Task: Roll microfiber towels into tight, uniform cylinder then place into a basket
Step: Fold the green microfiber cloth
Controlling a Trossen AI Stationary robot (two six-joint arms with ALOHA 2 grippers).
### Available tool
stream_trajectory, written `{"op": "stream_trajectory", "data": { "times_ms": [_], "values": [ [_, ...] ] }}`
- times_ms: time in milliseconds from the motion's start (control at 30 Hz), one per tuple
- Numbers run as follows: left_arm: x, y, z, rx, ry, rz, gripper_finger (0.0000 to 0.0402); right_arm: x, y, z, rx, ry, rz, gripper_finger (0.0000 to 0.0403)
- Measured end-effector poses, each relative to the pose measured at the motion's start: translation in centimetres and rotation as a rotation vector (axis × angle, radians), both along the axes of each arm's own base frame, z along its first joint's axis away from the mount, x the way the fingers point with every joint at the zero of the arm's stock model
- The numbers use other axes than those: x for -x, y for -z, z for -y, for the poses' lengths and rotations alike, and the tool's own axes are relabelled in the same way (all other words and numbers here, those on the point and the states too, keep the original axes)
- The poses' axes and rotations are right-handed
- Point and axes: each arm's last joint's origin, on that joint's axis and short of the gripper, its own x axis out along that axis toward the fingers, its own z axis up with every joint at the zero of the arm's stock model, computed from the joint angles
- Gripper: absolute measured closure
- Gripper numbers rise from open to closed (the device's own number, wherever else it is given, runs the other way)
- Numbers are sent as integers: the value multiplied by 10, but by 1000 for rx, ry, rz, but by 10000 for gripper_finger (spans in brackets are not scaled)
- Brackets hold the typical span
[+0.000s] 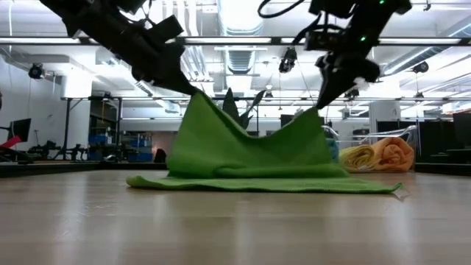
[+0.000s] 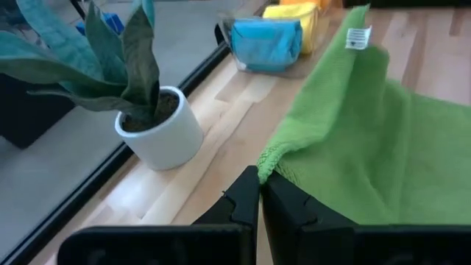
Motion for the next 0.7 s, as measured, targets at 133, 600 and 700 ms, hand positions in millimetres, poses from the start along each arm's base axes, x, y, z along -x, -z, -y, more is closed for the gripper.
{"op": "stream_trajectory", "data": {
  "times_ms": [133, 600, 700],
  "values": [
    [-1, -3, 0, -14, 5, 20, 402, 13, -9, -2, -13, 28, 13, 395],
    [-17, -83, -25, -244, -86, 13, 402, 16, -53, 5, 252, 124, 105, 395],
    [-14, -108, -30, -324, -166, 3, 402, 15, -75, 5, 290, 117, 138, 395]
  ]
}}
